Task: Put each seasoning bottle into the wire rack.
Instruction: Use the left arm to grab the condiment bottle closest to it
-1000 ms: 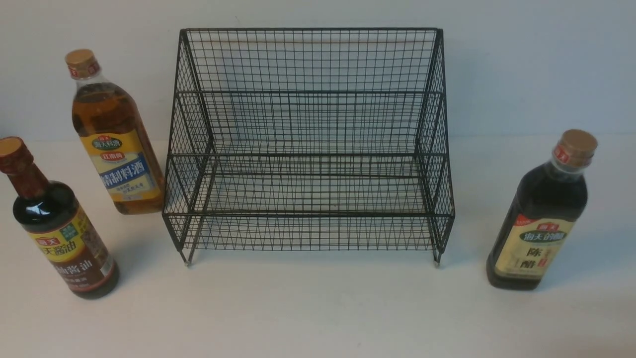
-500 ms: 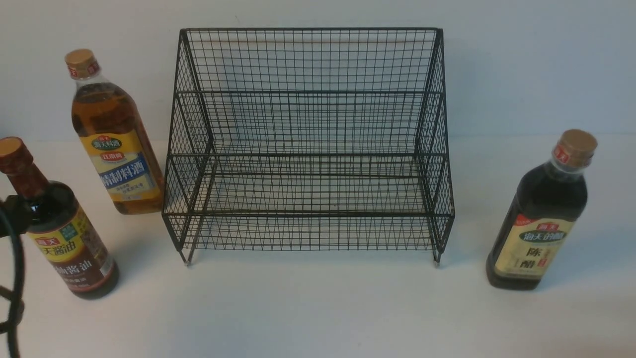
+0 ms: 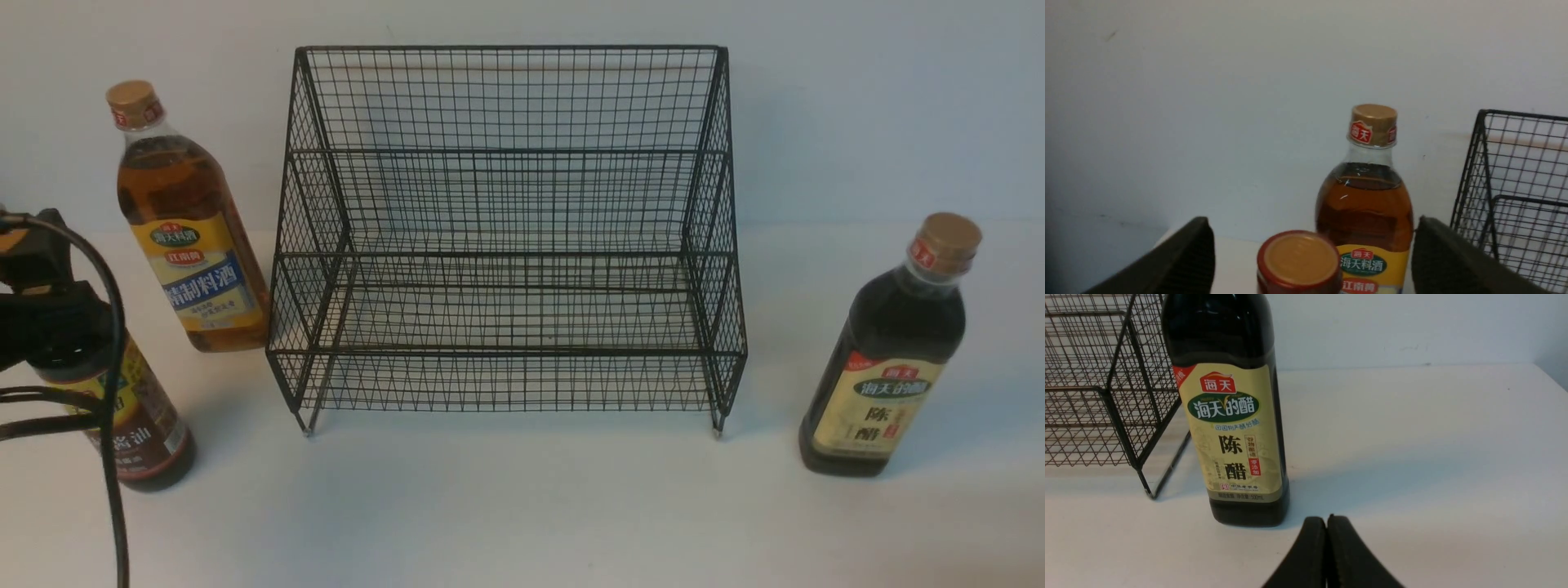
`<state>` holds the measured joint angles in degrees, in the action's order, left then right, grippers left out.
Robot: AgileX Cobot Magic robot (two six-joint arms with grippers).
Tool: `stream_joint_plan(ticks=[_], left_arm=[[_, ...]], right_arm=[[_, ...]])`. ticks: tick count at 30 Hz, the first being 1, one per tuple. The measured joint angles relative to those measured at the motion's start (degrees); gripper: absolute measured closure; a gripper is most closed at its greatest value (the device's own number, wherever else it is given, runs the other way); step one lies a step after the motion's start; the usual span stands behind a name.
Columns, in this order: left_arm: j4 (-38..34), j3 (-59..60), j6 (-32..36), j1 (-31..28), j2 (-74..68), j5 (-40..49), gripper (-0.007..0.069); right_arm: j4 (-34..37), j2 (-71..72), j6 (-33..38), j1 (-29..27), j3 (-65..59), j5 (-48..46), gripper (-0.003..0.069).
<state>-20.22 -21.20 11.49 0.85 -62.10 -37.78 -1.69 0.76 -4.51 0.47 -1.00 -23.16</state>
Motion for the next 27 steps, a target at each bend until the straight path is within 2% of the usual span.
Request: stream_joint_plan(ticks=[5,13,21,24,27], left_arm=[[-0.9,-2.45,1.58,0.0,-4.18,0.0,0.0016],[-6.12,-3.07,4.54,0.0,-8.35,-0.58,0.0023],[-6.15,-3.37,4.93,0.0,-10.89,-2.66,0.0085],[-6.15,-3.41,4.93,0.0,-11.19,-2.93,0.018],[-6.16,-3.41,4.93,0.0,-11.92,-3.18,0.0321]], right_arm=[[0.0,0.0,0.0,0.0,0.0,0.0,0.0671],[0.0,0.0,0.0,0.0,0.0,0.0,0.0671],[0.0,0.0,0.0,0.0,0.0,0.0,0.0671],[0.0,0.0,0.0,0.0,0.0,0.0,0.0671],[0.0,0.0,0.0,0.0,0.0,0.0,0.0671]])
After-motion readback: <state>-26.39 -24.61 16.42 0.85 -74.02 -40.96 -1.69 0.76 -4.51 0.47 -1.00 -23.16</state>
